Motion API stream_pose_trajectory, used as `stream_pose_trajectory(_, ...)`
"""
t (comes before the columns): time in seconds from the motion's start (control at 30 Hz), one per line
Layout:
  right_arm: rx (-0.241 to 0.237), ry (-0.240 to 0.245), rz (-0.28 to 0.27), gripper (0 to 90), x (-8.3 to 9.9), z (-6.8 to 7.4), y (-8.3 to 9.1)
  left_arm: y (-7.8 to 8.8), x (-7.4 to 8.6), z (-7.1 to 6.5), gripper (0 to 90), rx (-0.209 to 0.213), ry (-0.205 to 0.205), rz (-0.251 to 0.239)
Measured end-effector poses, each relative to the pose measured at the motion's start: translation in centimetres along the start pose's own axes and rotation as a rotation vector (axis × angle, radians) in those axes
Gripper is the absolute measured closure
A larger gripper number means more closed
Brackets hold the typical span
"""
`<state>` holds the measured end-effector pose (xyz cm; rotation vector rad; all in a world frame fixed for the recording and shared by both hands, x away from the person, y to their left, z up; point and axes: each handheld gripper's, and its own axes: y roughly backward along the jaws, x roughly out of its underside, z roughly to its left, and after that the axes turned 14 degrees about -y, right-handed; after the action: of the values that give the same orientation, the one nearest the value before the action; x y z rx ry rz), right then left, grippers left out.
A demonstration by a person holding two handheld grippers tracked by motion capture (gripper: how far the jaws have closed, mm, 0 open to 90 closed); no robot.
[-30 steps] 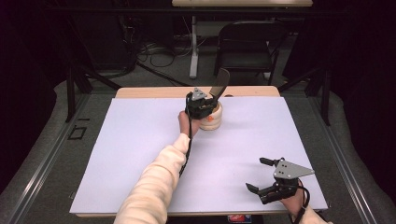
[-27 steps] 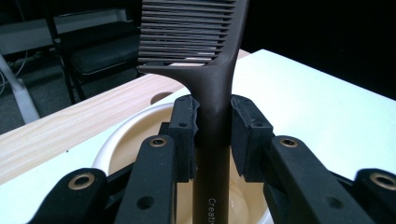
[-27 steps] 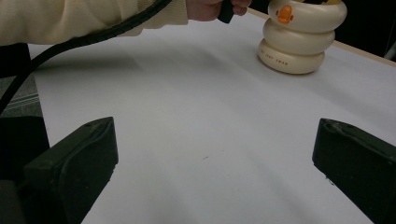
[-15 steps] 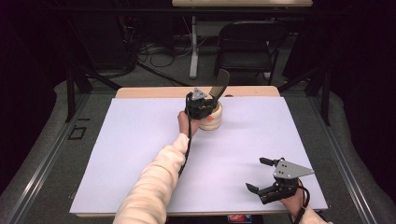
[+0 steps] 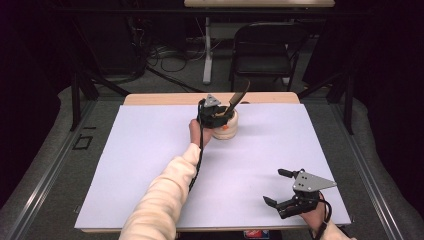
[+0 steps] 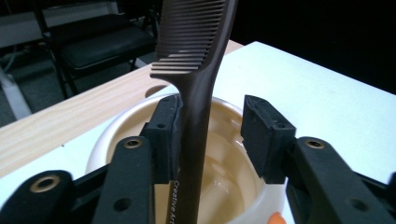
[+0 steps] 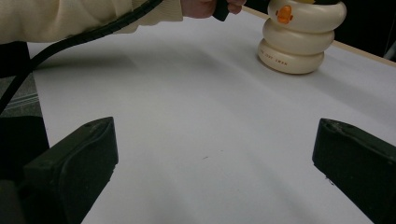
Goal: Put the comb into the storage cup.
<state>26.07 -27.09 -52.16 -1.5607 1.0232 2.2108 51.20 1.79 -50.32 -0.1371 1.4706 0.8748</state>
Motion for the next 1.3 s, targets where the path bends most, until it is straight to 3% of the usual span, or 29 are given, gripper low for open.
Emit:
stream_pose_trajectory(0.27, 0.000, 0.000, 0.000, 0.0, 0.0, 0.0, 0.0, 0.4, -0.1, 0.0, 39.5, 0.003, 0.001, 0.001)
stream_pose_trajectory(0.5, -0.001, 0.001, 0.001, 0.0, 0.0, 0.0, 0.0, 0.8, -0.6, -0.1, 23.6, 0.040, 0.011, -0.006)
stream_pose_trajectory(1.1, 0.002, 0.002, 0.002, 0.0, 0.0, 0.0, 0.0, 3.8, -1.5, -0.2, 1.3, 0.062, -0.008, 0.042)
stream_pose_trajectory(1.3, 0.000, 0.001, -0.001, 0.0, 0.0, 0.0, 0.0, 5.3, -1.4, -0.3, 0.1, 0.058, -0.019, 0.049)
